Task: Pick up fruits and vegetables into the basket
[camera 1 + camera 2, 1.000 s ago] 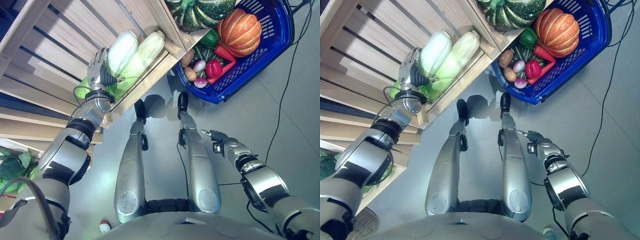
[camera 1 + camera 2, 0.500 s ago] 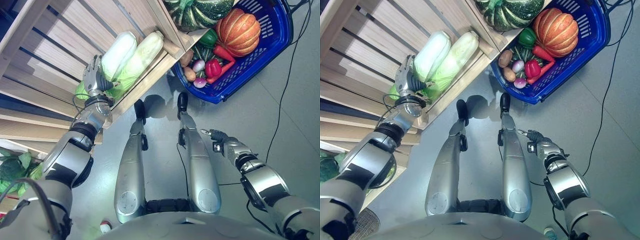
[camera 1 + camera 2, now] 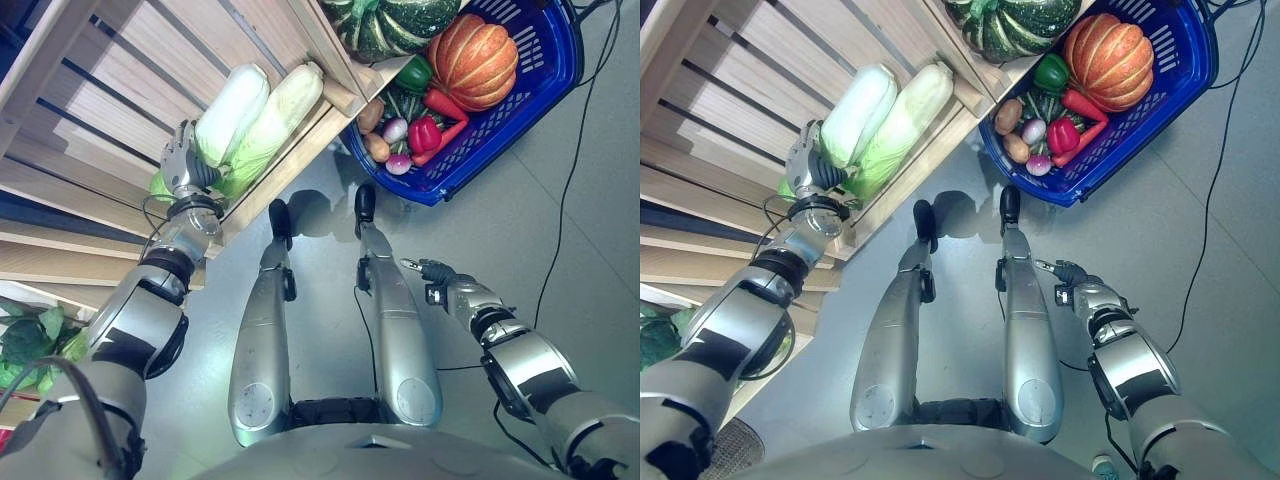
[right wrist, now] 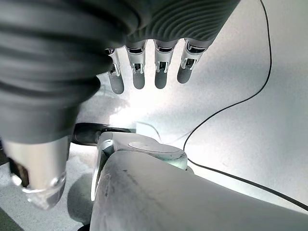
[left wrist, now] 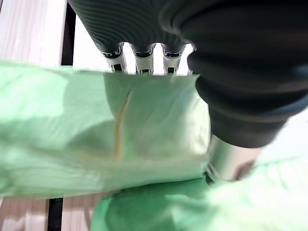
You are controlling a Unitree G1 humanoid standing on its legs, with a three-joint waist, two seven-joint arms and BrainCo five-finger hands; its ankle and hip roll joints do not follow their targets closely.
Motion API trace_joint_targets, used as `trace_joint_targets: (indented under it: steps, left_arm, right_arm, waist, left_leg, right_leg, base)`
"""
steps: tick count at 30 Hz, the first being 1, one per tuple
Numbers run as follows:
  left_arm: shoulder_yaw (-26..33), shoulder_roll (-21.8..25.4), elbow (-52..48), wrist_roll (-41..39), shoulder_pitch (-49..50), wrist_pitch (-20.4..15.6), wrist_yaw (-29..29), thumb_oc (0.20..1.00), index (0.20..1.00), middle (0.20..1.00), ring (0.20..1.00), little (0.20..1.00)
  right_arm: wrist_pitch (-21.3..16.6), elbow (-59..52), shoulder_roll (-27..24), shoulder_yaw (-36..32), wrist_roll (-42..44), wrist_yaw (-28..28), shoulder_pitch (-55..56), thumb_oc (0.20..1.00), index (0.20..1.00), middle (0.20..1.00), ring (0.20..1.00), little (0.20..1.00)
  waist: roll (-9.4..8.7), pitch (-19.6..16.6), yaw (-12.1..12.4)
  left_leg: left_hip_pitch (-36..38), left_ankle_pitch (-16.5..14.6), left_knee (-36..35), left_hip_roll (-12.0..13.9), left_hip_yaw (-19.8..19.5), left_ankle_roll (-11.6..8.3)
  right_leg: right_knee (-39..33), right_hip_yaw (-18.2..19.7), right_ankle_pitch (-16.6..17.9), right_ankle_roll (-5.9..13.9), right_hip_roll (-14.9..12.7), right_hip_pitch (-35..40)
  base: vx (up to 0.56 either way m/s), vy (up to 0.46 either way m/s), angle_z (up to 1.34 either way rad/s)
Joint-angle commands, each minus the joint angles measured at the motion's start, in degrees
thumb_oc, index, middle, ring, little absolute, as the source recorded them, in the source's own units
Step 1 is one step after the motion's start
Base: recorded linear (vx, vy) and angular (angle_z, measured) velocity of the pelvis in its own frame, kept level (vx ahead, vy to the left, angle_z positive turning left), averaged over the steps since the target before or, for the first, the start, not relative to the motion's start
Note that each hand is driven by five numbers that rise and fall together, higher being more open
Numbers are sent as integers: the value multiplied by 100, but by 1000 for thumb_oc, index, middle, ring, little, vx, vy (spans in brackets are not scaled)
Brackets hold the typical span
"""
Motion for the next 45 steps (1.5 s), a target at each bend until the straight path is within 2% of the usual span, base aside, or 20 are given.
trace_joint_targets:
  steps: [1,21,28,33,37,43,45]
  left_arm:
    - [379,38,477,-270,267,96,-177,200,200,200,200,200]
    - [437,92,388,-555,283,27,-106,200,200,200,200,200]
    - [612,112,318,-663,397,-258,18,200,200,200,200,200]
    - [715,159,137,-789,412,-595,30,200,200,200,200,200]
    - [758,211,-302,-846,454,-968,-10,200,200,200,200,200]
    - [782,276,-908,-869,598,-1088,-40,200,200,200,200,200]
    - [808,318,-1148,-863,644,-1275,-132,200,200,200,200,200]
  right_arm:
    - [169,54,-173,172,14,20,284,1000,1000,1000,1000,1000]
    - [111,89,-191,154,25,37,295,1000,1000,1000,1000,1000]
    - [7,57,-189,98,90,-16,336,1000,1000,1000,1000,1000]
    - [-120,38,-244,12,252,-8,316,1000,1000,1000,1000,1000]
    - [-409,-84,-281,-159,574,-87,296,1000,1000,1000,1000,1000]
    - [-816,-312,-334,-409,903,-254,273,1000,1000,1000,1000,1000]
    - [-1074,-440,-347,-535,1033,-409,276,1000,1000,1000,1000,1000]
  waist:
    - [32,-185,133]
    - [68,-185,150]
    - [60,-185,177]
    - [48,-185,208]
    - [38,-185,255]
    - [15,-185,332]
    - [-2,-185,353]
  left_leg:
    - [-428,-85,255,-178,-245,63]
    - [-408,-90,263,-179,-265,80]
    - [-320,-105,271,-177,-282,79]
    - [-240,-120,266,-167,-291,78]
    - [-142,-118,214,-159,-304,84]
    - [37,-174,170,-159,-311,95]
    - [101,-160,132,-154,-311,94]
  right_leg:
    - [570,-229,-572,171,167,-109]
    - [628,-242,-634,147,174,-86]
    - [653,-256,-661,144,165,5]
    - [680,-274,-689,144,160,81]
    - [662,-304,-679,146,164,167]
    - [663,-336,-710,172,163,331]
    - [628,-349,-680,186,160,398]
  base:
    - [0,0,0]
    - [0,0,0]
    - [0,0,0]
    - [1,-5,1]
    - [4,-31,3]
    - [4,-25,3]
    - [-2,-37,10]
